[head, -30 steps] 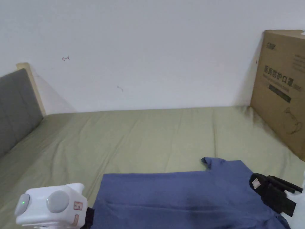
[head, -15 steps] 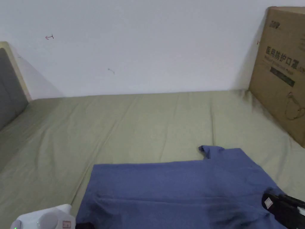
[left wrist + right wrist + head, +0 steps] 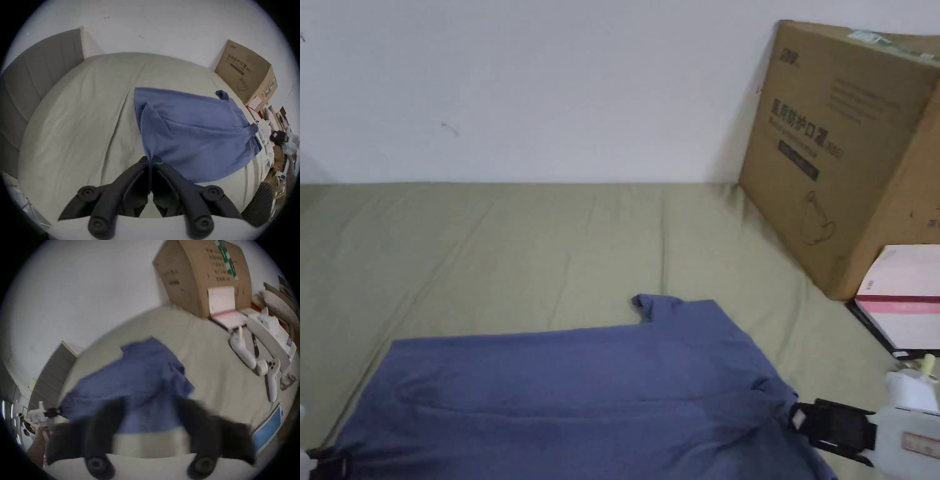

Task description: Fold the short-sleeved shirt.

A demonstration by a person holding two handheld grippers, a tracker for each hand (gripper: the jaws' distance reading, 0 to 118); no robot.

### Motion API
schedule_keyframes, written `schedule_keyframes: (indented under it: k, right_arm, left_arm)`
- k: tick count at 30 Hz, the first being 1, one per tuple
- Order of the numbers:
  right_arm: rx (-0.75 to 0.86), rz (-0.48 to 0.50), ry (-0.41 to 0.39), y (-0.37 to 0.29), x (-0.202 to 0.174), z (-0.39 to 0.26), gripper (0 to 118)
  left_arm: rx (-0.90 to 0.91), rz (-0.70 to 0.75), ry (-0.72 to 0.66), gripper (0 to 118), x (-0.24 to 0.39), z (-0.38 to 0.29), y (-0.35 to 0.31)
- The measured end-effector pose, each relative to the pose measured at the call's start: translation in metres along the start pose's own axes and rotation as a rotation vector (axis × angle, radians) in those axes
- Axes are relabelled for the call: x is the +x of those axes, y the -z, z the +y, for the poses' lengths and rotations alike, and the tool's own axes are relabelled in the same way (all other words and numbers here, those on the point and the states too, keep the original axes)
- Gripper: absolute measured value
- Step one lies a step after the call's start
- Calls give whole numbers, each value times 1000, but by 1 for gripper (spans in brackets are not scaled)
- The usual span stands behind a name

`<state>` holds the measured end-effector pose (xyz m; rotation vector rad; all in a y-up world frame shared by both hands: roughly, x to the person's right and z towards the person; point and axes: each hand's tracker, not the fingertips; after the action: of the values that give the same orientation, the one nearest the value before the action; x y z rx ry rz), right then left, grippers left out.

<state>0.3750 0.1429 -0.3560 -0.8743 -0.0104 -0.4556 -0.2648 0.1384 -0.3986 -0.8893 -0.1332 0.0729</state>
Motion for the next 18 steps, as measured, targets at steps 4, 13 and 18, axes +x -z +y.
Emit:
schedule_keyframes:
  k: [4,13,18]
  right_arm:
    - [-268,-123,108,59,41,0,114]
    - [-270,-116,-170,62,31,-6,5]
    - [-218,-120,-213,32,9,-3,5]
  left_arm:
    - [17,20,31,2,7,6,-10]
    - [-46,32,-13,2,10,-5,1]
    - [-12,20,-52,2,5,-3,-10]
